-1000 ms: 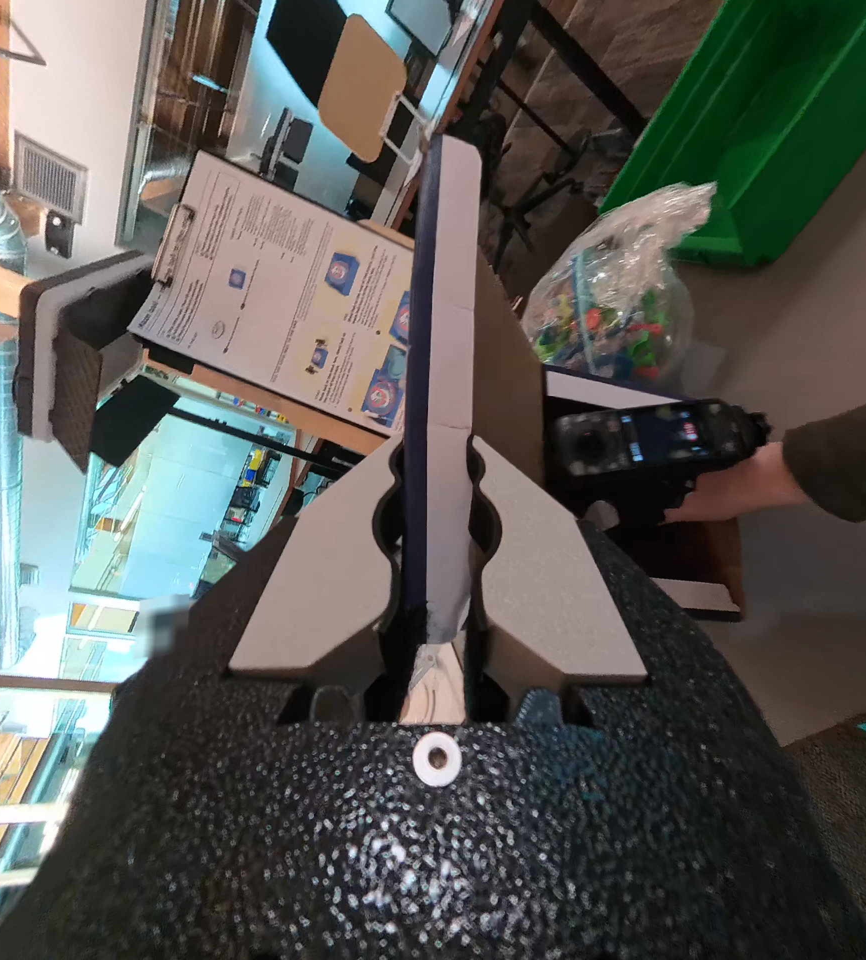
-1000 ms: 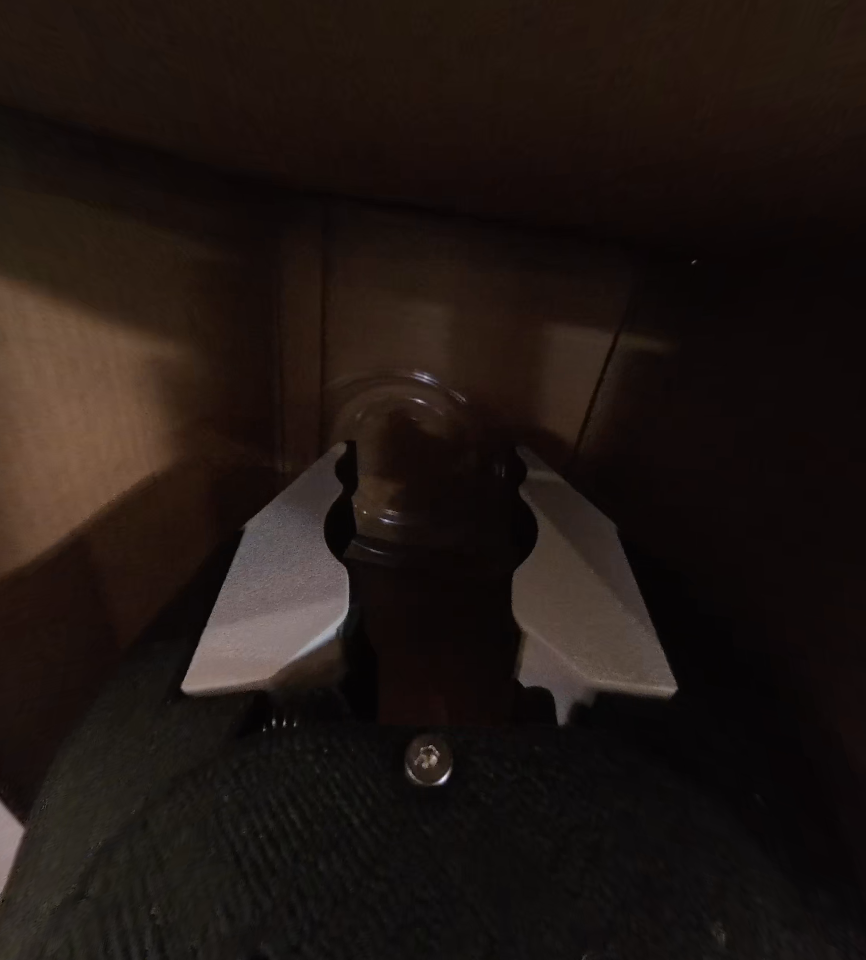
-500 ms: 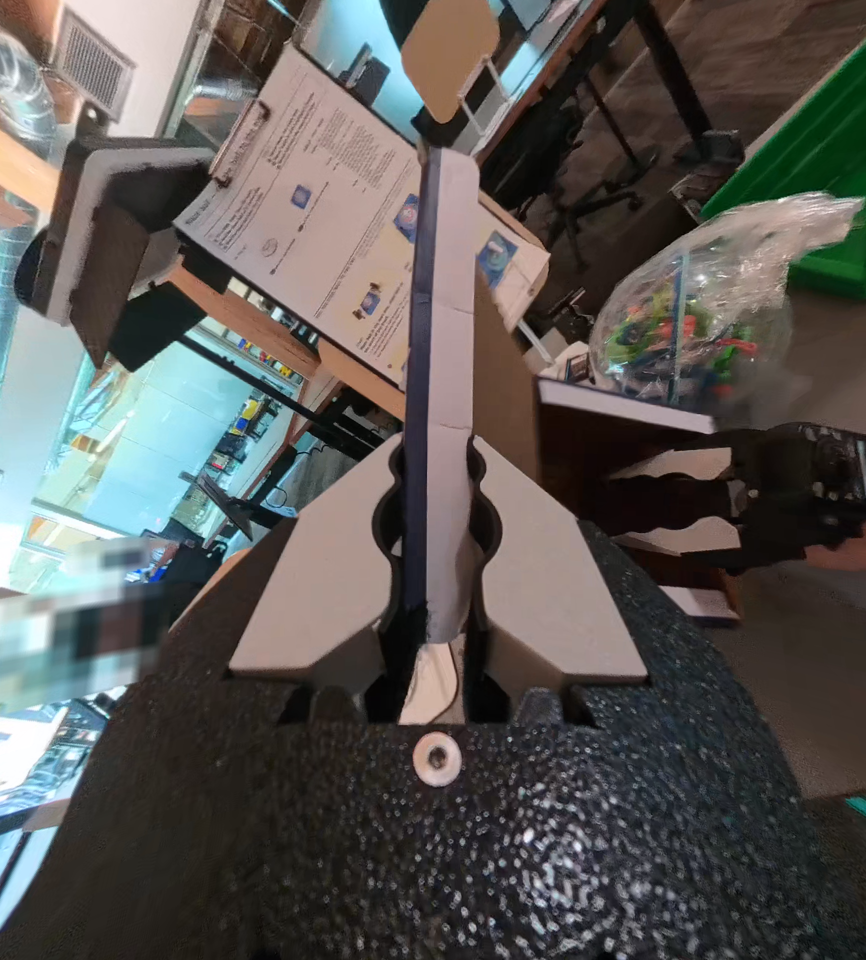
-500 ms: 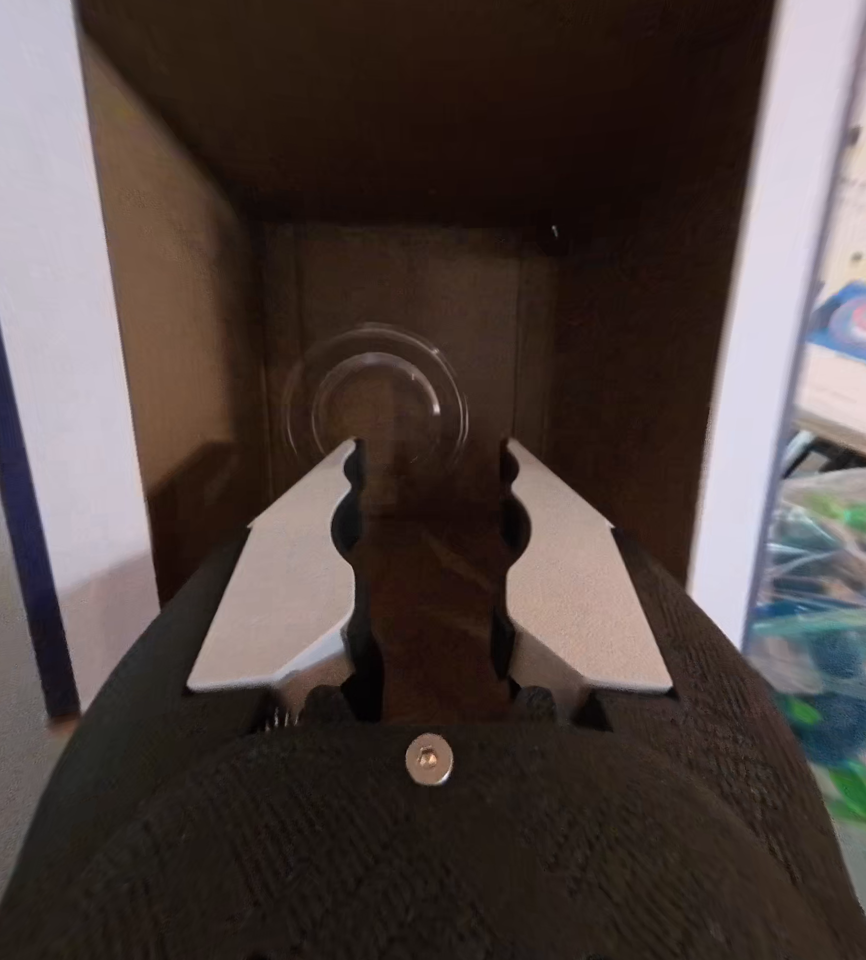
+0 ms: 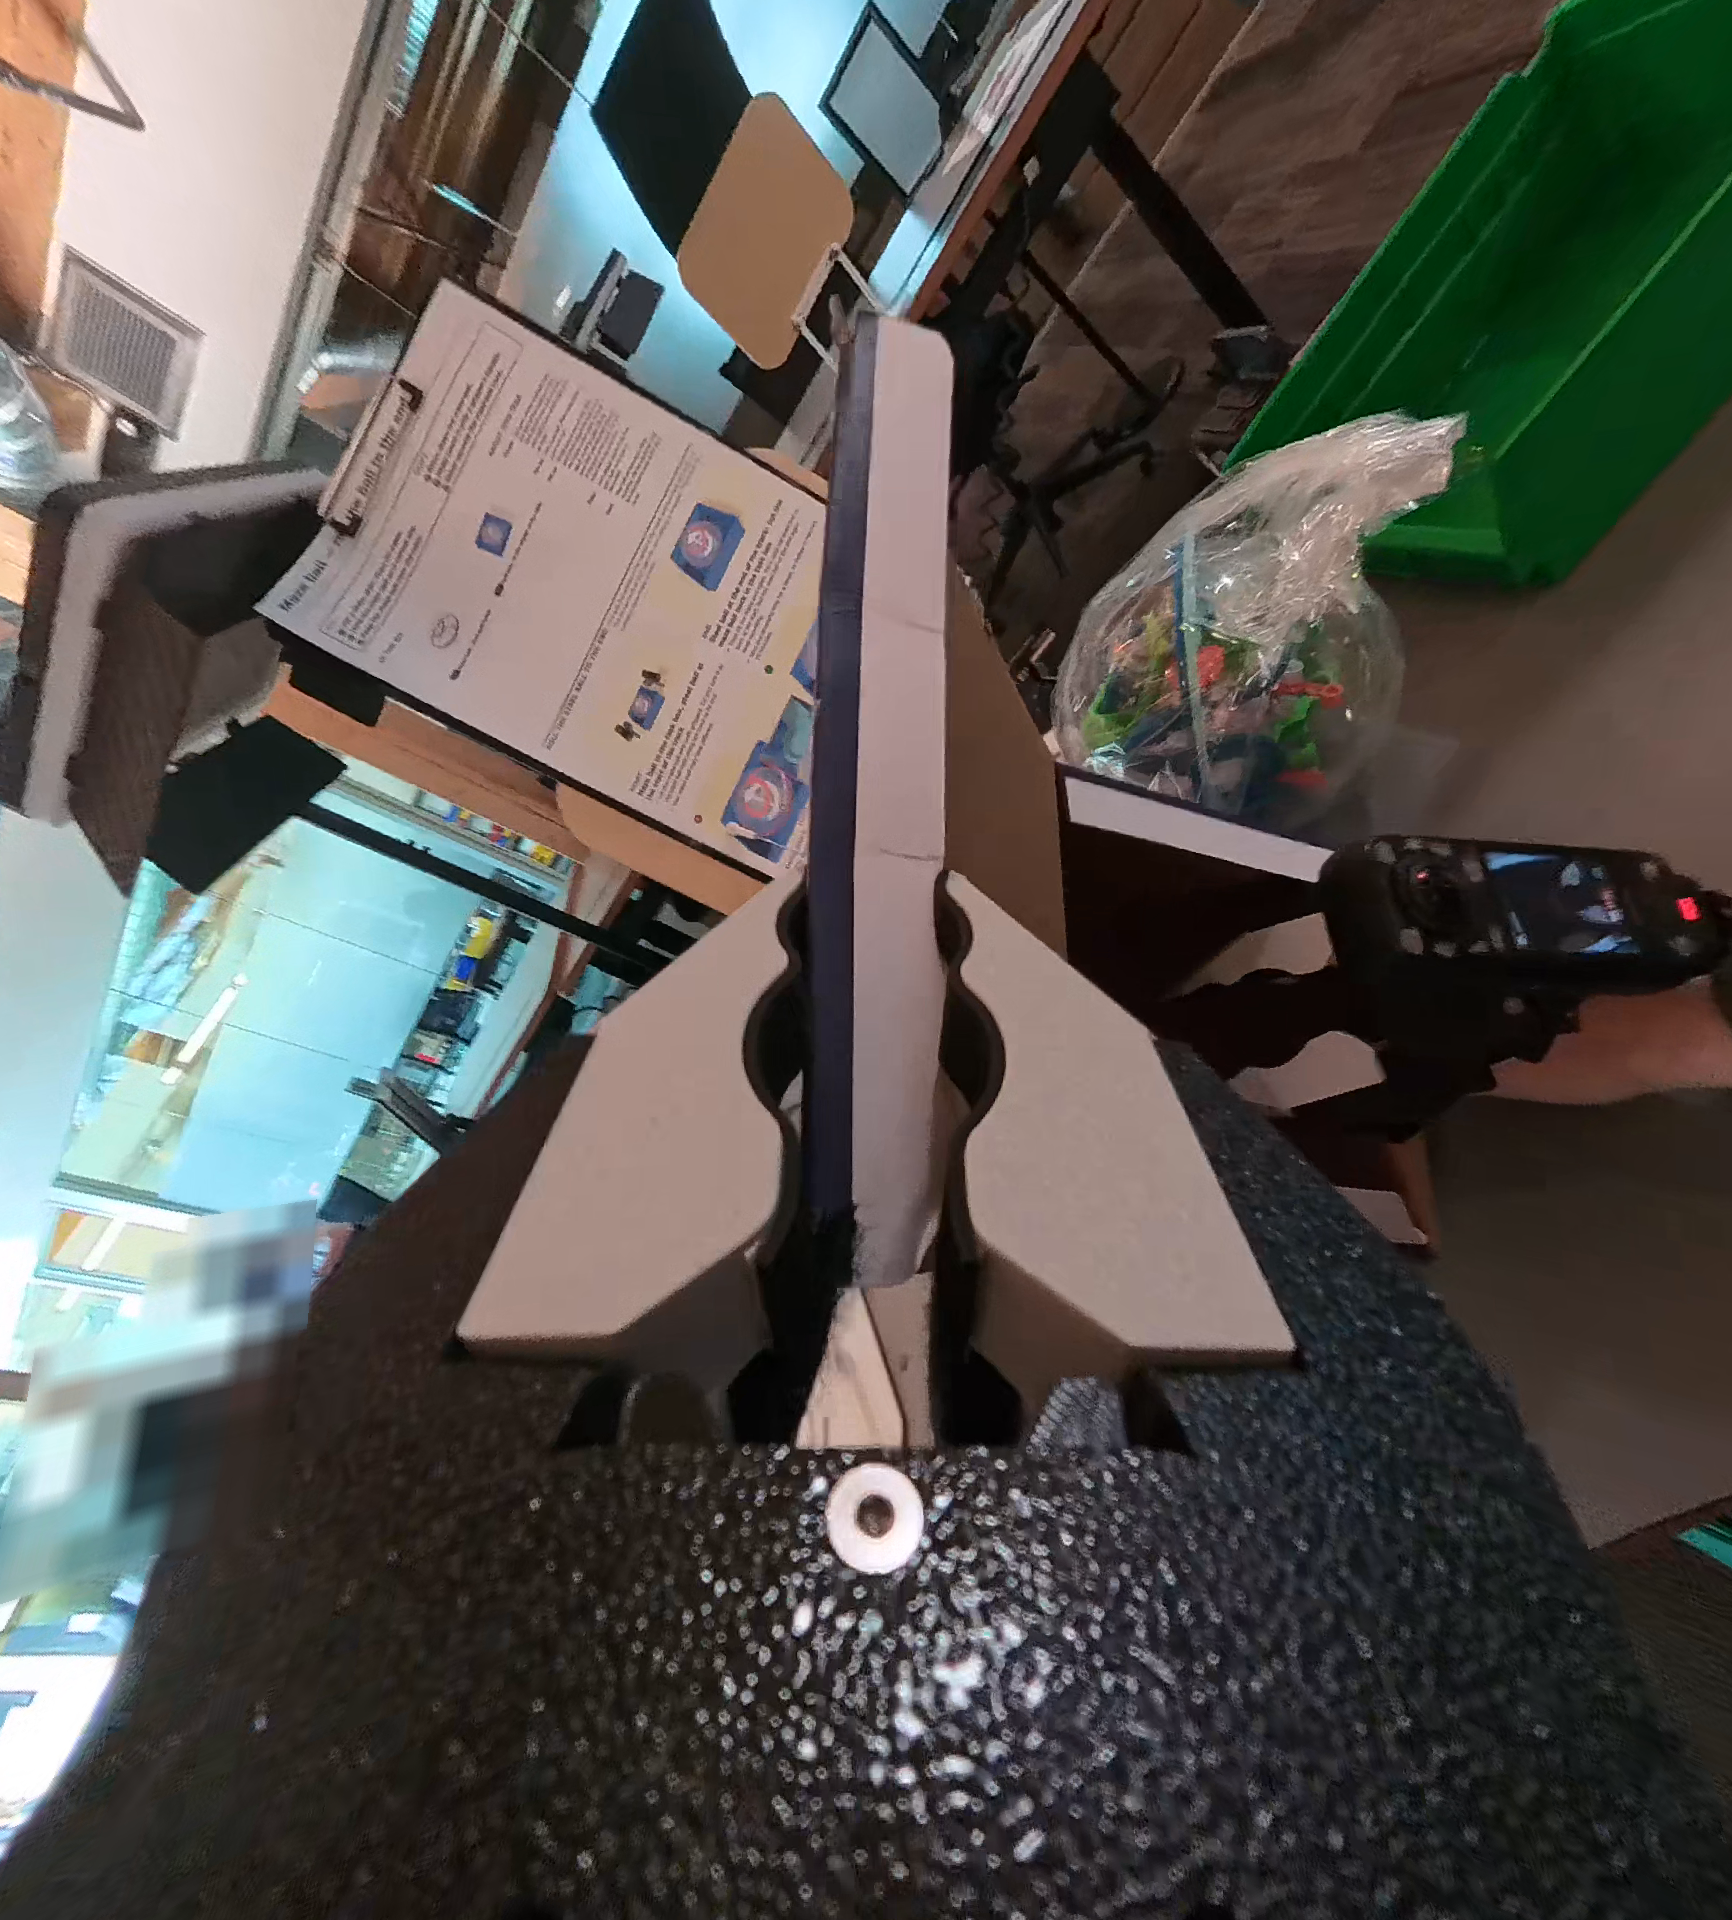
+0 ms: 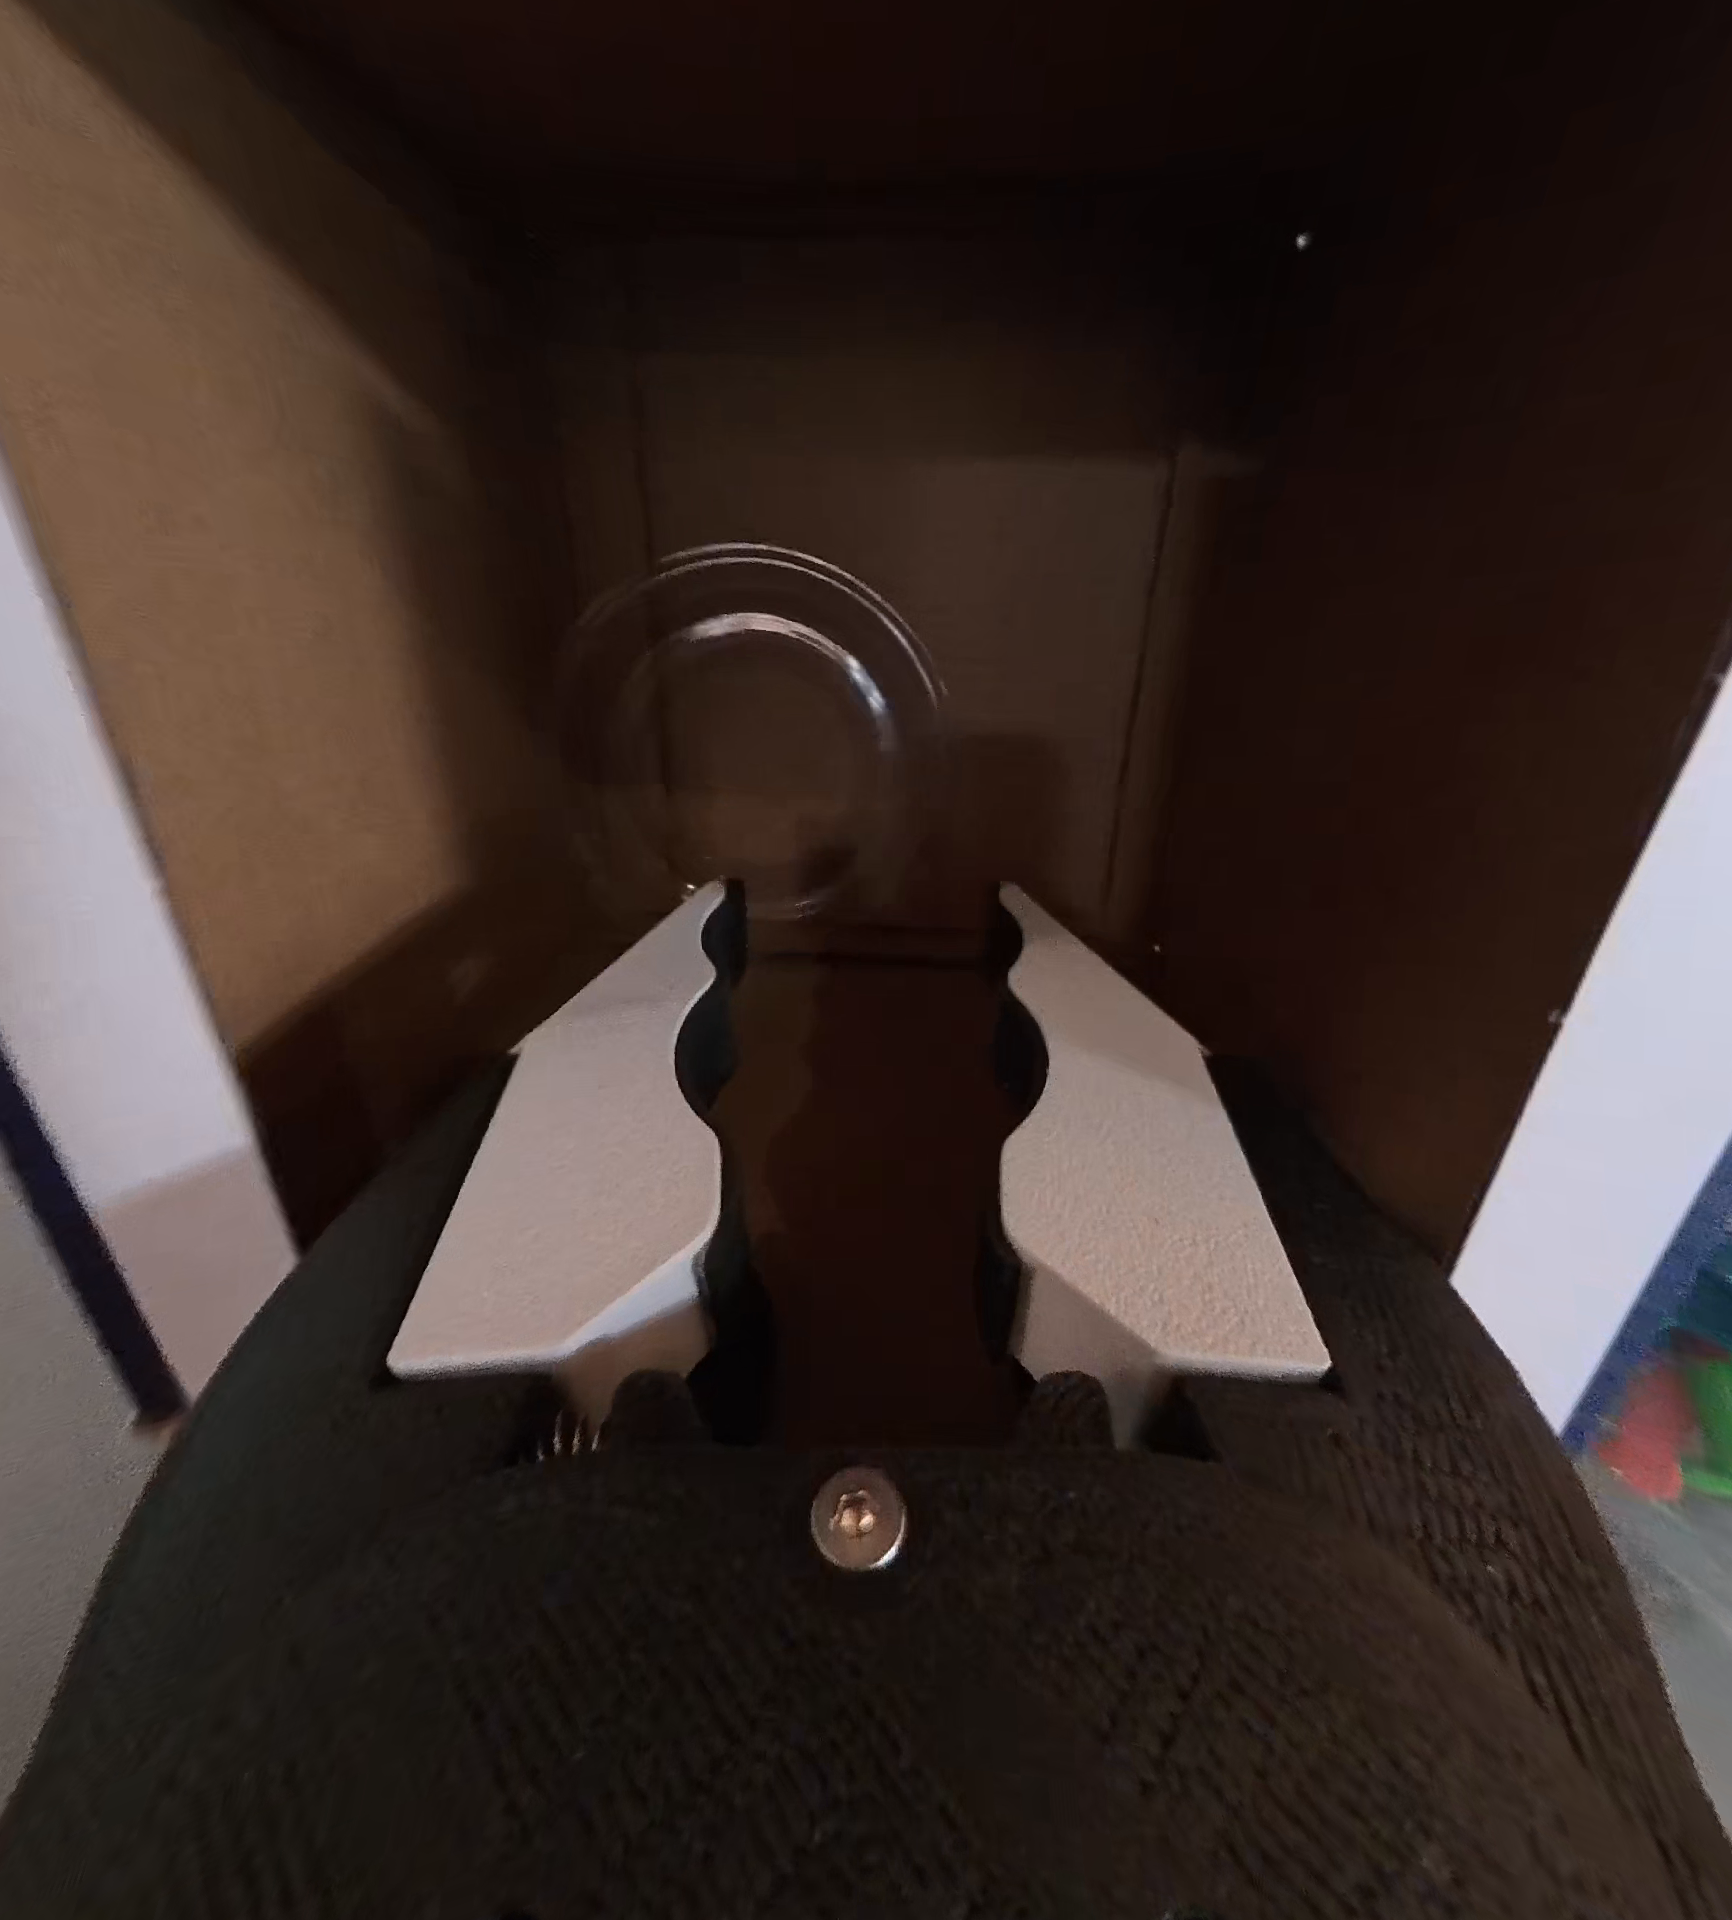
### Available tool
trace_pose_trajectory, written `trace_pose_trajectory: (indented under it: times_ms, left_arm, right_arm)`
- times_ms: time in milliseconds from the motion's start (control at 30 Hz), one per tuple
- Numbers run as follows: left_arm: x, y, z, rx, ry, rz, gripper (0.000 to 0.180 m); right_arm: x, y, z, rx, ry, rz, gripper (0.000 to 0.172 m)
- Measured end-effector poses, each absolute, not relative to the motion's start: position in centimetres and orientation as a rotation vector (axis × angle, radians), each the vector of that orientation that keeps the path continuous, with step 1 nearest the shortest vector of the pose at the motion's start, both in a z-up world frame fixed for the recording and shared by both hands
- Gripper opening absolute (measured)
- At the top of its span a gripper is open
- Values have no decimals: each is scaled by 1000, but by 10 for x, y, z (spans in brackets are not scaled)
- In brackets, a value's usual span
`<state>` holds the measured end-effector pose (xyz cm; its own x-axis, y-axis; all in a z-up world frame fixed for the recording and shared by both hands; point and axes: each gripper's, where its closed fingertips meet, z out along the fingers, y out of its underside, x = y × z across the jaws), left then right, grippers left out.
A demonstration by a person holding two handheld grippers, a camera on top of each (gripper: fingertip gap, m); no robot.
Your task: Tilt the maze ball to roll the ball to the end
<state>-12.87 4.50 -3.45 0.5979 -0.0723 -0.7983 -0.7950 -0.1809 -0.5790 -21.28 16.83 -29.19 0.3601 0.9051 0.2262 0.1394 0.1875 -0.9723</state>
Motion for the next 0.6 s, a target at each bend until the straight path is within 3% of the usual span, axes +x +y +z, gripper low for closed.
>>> trace_pose_trajectory:
  times_ms: [233, 333, 433, 500, 567, 600]
  left_arm:
    - [-127, 20, -45, -1555, 702, 790, 19]
    - [-127, 14, -48, -1529, 668, 792, 19]
    - [-123, 13, -53, -1518, 659, 757, 20]
    - [-119, 12, -58, -1518, 680, 732, 20]
    - [-113, 10, -65, -1520, 723, 703, 20]
    - [-111, 7, -68, -1519, 736, 690, 20]
  right_arm:
    - [-138, 122, -237, -873, -982, 681, 40]
    - [-95, 119, -189, -719, -793, 556, 72]
    - [-100, 149, -190, -881, -794, 551, 105]
    - [-122, 173, -210, -1065, -913, 593, 102]
    - [-136, 188, -220, -1172, -1021, 634, 74]
    - [-140, 195, -221, -1202, -1054, 654, 72]
